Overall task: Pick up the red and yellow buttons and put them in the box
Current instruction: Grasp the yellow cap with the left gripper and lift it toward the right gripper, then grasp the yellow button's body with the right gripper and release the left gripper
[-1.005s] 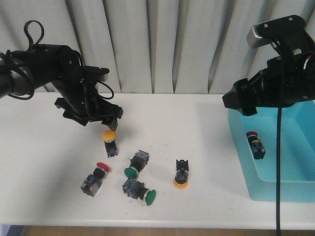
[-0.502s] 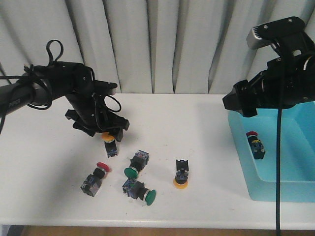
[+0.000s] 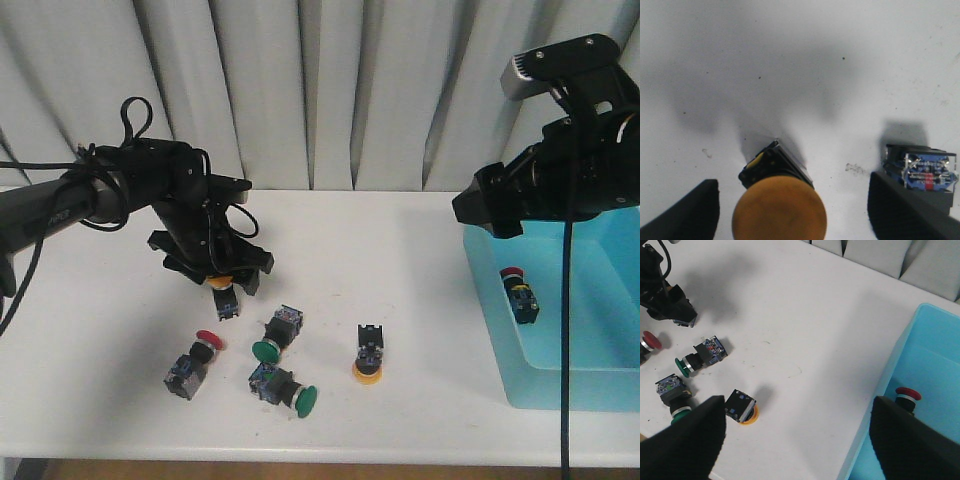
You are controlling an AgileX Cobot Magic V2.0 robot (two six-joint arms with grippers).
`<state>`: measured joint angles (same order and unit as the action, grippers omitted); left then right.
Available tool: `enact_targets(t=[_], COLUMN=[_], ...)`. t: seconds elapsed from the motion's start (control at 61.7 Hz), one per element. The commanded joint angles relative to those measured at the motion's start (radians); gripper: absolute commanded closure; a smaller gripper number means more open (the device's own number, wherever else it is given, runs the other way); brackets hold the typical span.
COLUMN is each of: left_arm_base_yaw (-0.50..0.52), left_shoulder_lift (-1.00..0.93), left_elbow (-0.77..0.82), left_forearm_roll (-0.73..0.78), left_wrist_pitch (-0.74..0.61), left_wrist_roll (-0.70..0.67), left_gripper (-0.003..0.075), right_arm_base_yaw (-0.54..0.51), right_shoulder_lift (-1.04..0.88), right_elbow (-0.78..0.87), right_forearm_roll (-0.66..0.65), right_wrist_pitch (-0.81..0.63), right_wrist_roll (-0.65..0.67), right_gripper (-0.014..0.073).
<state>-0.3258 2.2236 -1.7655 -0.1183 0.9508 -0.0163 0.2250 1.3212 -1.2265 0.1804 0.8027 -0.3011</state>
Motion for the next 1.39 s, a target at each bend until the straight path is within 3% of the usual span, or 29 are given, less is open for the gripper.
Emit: enact_targets(t=[0.0,0.146,0.438,0.632,0.843,1.118,1.232,1.377], left_arm_base_yaw=[-0.002,-0.002,-0.002,-0.002,-0.002,-0.029,-0.073,-0.138], left_shoulder_lift=[-0.049,-0.049,-0.063,-0.119,-0.233,-0.327,-0.347,-0.352], left_elbow=[-0.031,-0.031,-0.033,-0.114,-0.188,-0.19,-0.19,-0.19], left_forearm_roll=[-0.007,-0.002,0.064,0.049,-0.169,-0.541,-0.593,-0.586], left_wrist_pitch=[-0.011,-0.004,-0.006,0.053,0.079,0.113,0.114,0.114], left_wrist_roll=[-0.01,-0.01,-0.009,-0.006,0.002,0.112,0.145,0.146], left_gripper=[0.0189,0.032,0.0729,0.0728,0.0728,0.0728,0.0726,0.0724], right_arm_base_yaw=[0.001,0.001,0.001,0.001,0.015,0.232,0.313,0.326], right_shoulder_lift=[-0.025,-0.025,-0.025,-0.025,-0.025,-0.025,-0.025,-0.025], right_elbow=[-0.027,-0.027,-0.027,0.029,0.236,0.429,0.473,0.472], right_forearm_roll=[0.011,0.011,0.011,0.015,0.118,0.225,0.225,0.234], right_wrist_pitch=[-0.048,-0.047,-0.048,-0.147,-0.432,-0.745,-0.856,-0.896], right_wrist_roll=[0.0,0.0,-0.017,-0.089,-0.273,-0.619,-0.663,-0.662], right_gripper=[0.0014,0.0014,0.0014,0.0014,0.0014,0.0014,0.0014,0.0014])
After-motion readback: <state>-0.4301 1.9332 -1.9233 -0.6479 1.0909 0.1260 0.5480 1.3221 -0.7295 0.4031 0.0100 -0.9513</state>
